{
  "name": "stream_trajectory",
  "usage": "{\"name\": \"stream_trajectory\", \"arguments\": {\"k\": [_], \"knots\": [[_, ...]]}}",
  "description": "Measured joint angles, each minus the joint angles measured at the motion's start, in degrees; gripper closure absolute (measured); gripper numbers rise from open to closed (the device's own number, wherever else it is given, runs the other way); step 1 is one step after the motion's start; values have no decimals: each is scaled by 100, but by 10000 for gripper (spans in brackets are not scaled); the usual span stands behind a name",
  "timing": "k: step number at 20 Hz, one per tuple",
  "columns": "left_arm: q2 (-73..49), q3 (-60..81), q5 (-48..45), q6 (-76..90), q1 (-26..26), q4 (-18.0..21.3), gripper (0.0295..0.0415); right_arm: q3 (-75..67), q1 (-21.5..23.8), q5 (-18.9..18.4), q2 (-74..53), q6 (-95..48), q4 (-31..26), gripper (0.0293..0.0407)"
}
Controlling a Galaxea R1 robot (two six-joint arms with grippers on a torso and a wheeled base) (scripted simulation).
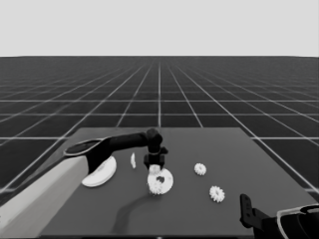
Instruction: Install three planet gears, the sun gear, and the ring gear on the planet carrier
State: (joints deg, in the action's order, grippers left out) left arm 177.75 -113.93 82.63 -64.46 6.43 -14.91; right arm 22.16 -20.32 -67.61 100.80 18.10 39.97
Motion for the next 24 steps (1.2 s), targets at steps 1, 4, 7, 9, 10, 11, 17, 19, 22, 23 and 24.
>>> {"name": "stream_trajectory", "arguments": {"k": [1,4,7,9,10,11,17,19,22,23,24], "knots": [[9,-30,-13,15,22,-13,399,0,0,0,0,0,0,315],[19,-64,-29,33,43,-29,367,0,0,0,0,0,0,315],[21,-71,-33,37,47,-32,327,0,0,0,0,0,0,315],[21,-72,-33,37,47,-32,326,0,0,0,0,0,0,315],[21,-73,-33,37,47,-32,326,0,0,0,0,0,0,315],[21,-73,-33,37,47,-32,326,0,0,0,0,0,0,315],[-334,1022,735,-575,-1641,1477,326,0,0,0,0,0,0,315],[-301,931,777,-521,-1810,1634,326,0,0,0,0,0,0,315],[-283,880,796,-489,-1871,1698,326,0,0,0,0,0,0,315],[-280,874,798,-485,-1877,1705,326,0,0,0,0,0,0,315],[-1774,3521,-1276,2271,-2099,901,302,0,0,0,0,0,0,315]]}}
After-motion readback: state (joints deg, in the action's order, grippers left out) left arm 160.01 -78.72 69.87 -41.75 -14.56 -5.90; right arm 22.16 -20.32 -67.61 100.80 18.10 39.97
